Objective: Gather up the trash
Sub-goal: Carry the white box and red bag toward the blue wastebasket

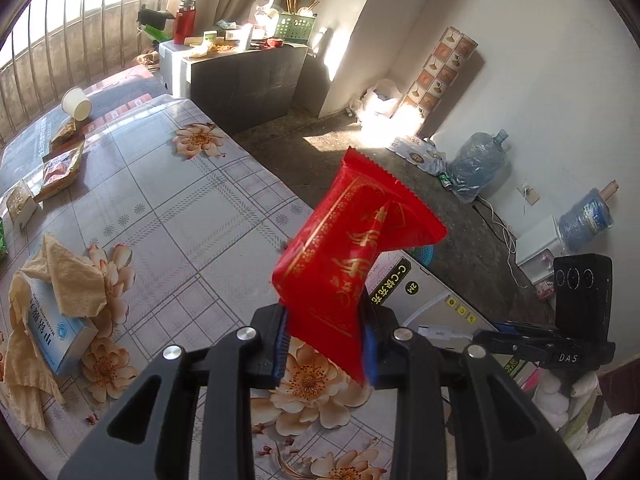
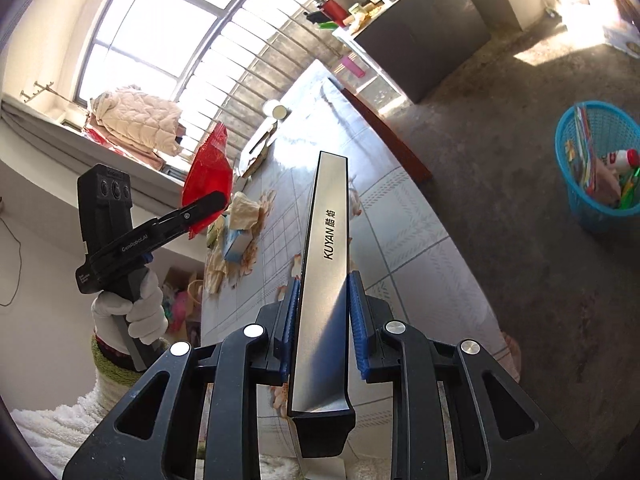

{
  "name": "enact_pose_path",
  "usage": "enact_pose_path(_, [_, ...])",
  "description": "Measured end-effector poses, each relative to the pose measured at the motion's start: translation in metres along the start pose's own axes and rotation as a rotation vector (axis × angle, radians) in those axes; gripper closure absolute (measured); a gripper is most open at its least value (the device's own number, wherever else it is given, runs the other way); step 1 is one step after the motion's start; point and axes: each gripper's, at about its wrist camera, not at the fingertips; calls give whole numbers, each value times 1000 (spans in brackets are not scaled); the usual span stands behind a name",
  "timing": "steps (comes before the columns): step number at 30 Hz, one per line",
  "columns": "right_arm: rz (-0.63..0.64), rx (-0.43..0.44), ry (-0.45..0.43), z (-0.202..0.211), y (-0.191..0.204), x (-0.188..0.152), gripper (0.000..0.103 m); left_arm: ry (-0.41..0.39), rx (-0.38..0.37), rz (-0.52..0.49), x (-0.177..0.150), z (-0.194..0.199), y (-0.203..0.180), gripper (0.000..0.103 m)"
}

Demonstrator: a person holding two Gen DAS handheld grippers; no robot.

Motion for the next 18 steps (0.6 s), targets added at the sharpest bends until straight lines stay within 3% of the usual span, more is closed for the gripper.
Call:
enact_pose_path(5, [-86,-69,-144,59,-35,-9,81,36,-94,-76,11,-32,-61,75])
enact_pose_path(8, [-155,-146,-239,95,-62,-16,81,101,-166,-95,24,-67,-97,75])
enact_pose_path(13, [-268,-298,-338,128,-109,-15,81,266,-291,-65,49,-150,-156,75])
enact_pose_path(18, [-375,-382,-356,126,-164,3,81,401,-318,-33,70,-243,-205,75])
Point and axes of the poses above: each gripper's, at about its wrist camera, not at the fingertips, and z roughly against the way its jaws point, y to its left, x to its top, and after that the axes turned 4 degrees about -x, right-handed
